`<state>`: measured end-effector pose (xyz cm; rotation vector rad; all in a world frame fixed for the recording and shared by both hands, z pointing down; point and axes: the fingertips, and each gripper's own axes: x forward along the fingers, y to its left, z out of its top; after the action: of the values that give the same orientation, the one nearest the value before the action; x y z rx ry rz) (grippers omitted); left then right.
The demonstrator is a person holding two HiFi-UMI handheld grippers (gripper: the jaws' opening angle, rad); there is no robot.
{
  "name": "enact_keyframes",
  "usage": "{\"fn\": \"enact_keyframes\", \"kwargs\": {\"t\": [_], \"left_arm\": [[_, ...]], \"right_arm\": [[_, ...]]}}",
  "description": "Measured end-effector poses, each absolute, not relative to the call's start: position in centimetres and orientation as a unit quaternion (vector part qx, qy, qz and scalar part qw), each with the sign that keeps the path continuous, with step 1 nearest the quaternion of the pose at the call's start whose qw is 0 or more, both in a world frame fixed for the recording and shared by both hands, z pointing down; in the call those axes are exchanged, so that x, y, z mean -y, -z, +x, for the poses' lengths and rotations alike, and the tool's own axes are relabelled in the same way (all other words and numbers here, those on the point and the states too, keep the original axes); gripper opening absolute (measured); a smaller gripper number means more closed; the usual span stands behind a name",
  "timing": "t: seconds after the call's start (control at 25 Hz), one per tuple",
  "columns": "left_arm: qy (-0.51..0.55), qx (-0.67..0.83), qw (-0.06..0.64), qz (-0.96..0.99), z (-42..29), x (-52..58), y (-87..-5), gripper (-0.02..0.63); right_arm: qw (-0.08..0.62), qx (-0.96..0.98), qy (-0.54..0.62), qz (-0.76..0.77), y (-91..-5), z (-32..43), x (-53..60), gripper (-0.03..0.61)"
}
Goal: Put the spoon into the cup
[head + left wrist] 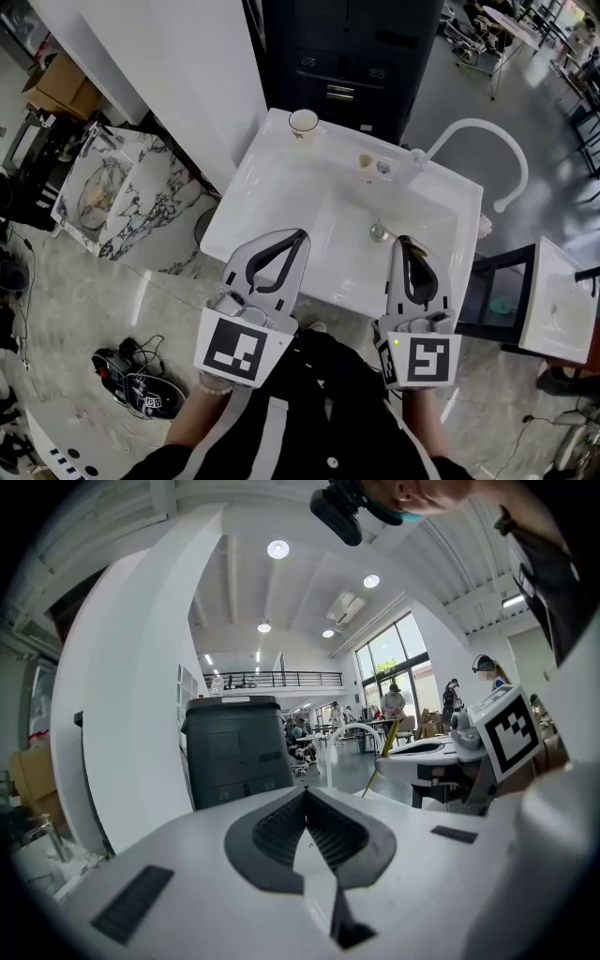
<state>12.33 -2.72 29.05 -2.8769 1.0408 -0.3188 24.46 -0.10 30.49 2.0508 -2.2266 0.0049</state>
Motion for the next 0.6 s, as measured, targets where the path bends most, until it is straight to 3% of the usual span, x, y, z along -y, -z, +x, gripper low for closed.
{"fn": "enact_keyframes", "kwargs": {"t": [0.6], "left_arm": [[0.097,-0.320,0.037,-0.942,9.6,7.5,-28.5,0.000]], "right_arm": [[0.061,0.707,-0.004,0.704,-30.3,22.5,3.3,0.008]]}}
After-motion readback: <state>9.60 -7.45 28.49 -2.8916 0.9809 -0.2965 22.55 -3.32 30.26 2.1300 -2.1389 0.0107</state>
